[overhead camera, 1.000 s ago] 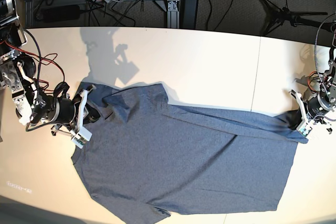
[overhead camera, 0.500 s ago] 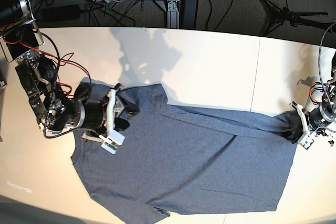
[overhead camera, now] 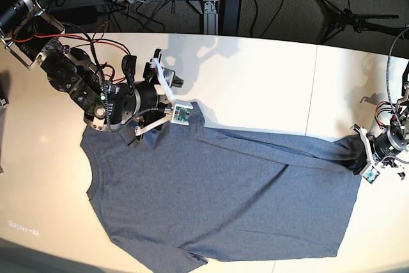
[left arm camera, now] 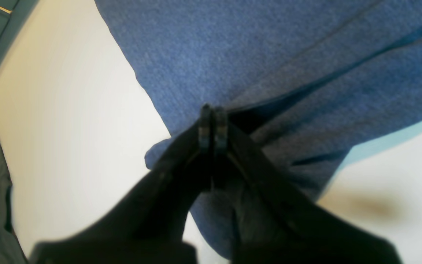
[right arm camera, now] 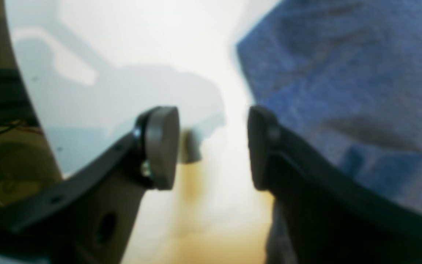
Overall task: Fold the T-shirt properly
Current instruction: 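Carry the held sleeve toward the shirt middle and lower it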
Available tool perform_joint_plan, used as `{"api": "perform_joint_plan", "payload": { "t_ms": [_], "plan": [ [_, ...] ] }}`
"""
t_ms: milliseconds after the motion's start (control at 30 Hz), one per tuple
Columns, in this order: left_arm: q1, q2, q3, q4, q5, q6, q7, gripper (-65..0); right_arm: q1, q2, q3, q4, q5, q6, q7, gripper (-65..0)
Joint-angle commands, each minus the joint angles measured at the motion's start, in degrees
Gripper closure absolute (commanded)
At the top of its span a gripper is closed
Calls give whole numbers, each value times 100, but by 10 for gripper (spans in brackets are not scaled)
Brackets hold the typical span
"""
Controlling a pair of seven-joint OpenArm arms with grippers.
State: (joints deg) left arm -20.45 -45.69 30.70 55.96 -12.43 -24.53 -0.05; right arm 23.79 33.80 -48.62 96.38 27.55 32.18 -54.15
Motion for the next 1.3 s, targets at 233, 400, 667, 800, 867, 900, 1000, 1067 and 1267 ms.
{"api": "perform_joint_plan", "payload": {
  "t_ms": [233,400,667,800,867,900,1000,1067,1267],
  "plan": [
    [-129,-129,-50,59,-46,-17,-133,0,109,31,-256,79,-514,153,372,-308],
    [-131,-129,-50,59,-46,-17,-136,0,109,9,-667,4,-1176,144,734,-308],
    [-129,-125,-50,59,-46,-17,-140,0,127,-431,-706,-455,-1987,37,835,-308],
    [-129,-81,-50,59,-46,-17,-138,0,127,-625,-706,-647,-2293,20,866,-308],
    [-129,-81,-50,59,-46,-15,-140,0,127,-636,-706,-697,-2382,13,946,-308],
    [-129,-81,-50,59,-46,-17,-140,0,129,-636,-706,-710,-2396,13,962,-308],
    [-129,-81,-50,59,-46,-15,-142,0,153,-634,-706,-754,-2413,13,960,-308],
    [-129,-81,-50,59,-46,-17,-142,0,157,-632,-706,-774,-2463,13,960,-308],
    [-129,-81,-50,59,-46,-17,-140,0,160,-621,-706,-778,-2568,13,962,-308]
  ]
}}
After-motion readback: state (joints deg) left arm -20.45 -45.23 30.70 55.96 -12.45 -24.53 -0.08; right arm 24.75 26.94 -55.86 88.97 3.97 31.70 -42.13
